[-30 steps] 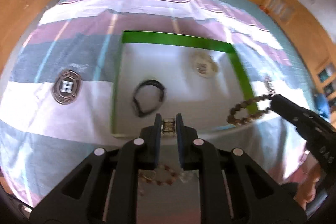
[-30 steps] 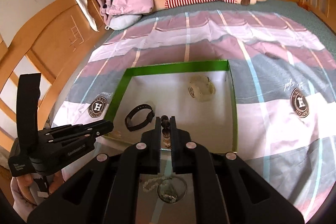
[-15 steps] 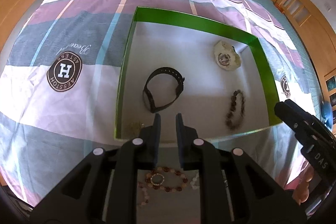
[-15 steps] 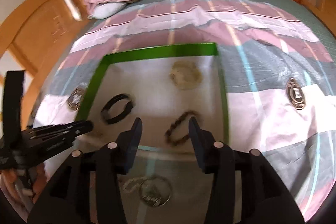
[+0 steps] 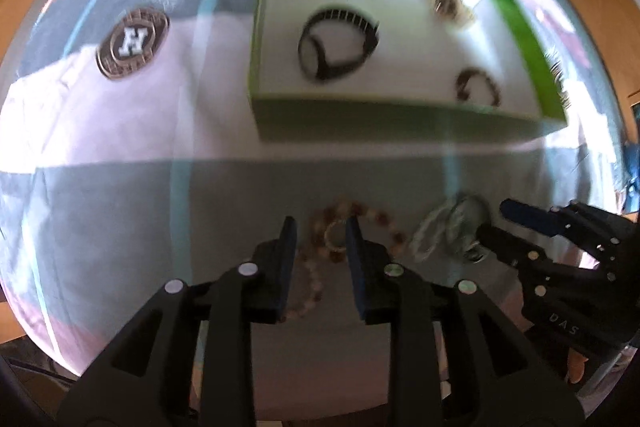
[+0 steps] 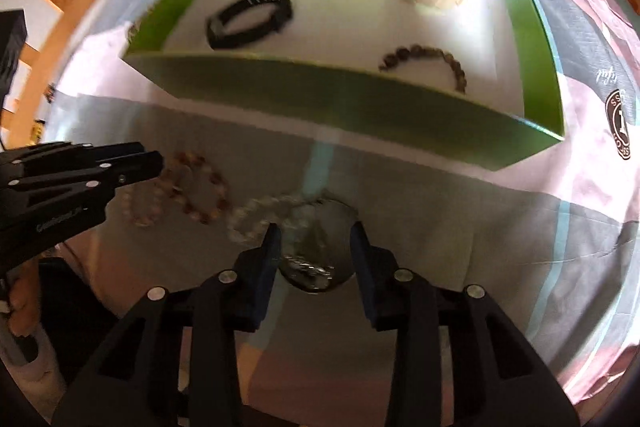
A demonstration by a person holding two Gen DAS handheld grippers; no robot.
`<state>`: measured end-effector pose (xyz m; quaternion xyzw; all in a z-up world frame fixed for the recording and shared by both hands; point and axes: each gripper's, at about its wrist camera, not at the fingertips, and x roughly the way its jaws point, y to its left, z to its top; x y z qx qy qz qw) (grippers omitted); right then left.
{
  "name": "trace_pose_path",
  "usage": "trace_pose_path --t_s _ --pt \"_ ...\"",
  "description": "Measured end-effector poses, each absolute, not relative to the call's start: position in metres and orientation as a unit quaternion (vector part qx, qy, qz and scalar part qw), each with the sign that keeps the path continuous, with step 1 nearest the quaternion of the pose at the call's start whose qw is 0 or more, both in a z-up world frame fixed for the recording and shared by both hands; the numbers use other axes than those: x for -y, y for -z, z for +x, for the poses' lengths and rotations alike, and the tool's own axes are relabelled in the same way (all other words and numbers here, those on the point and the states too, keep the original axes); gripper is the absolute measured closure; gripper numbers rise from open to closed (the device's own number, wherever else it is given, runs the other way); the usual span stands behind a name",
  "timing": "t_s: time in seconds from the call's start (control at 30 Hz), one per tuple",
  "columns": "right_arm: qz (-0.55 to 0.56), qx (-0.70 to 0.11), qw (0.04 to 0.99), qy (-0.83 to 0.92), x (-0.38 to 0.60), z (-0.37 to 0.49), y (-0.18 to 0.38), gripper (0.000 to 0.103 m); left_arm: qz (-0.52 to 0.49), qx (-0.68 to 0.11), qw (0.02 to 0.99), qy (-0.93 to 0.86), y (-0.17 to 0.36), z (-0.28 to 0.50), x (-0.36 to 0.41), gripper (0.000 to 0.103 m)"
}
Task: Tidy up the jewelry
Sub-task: 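Move the left tool over the red-and-amber bead bracelet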
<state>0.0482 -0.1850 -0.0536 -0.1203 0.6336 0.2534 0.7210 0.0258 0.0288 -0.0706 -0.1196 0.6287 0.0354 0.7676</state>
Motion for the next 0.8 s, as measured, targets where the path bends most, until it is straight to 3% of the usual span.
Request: trace_pose_path --t_s 0.37,0.47,0.8 --pt "-0.111 -0.639 0.728 -0.222 0.198 0.057 0.061 0.066 -0.104 -0.654 0.747 -0.058 0.101 0.035 -0.023 0.076" --pt "-0.109 -0.634 0.732 -0.224 0.200 0.056 0.059 0.066 -0.112 -0.647 0.751 -0.061 0.099 0.036 -0.026 0.091" --pt "-0.106 -0.633 0.737 -0.213 0.213 0.050 0.058 0.066 -0.151 -0.595 0.788 -0.050 0.066 0.035 -0.039 0.096"
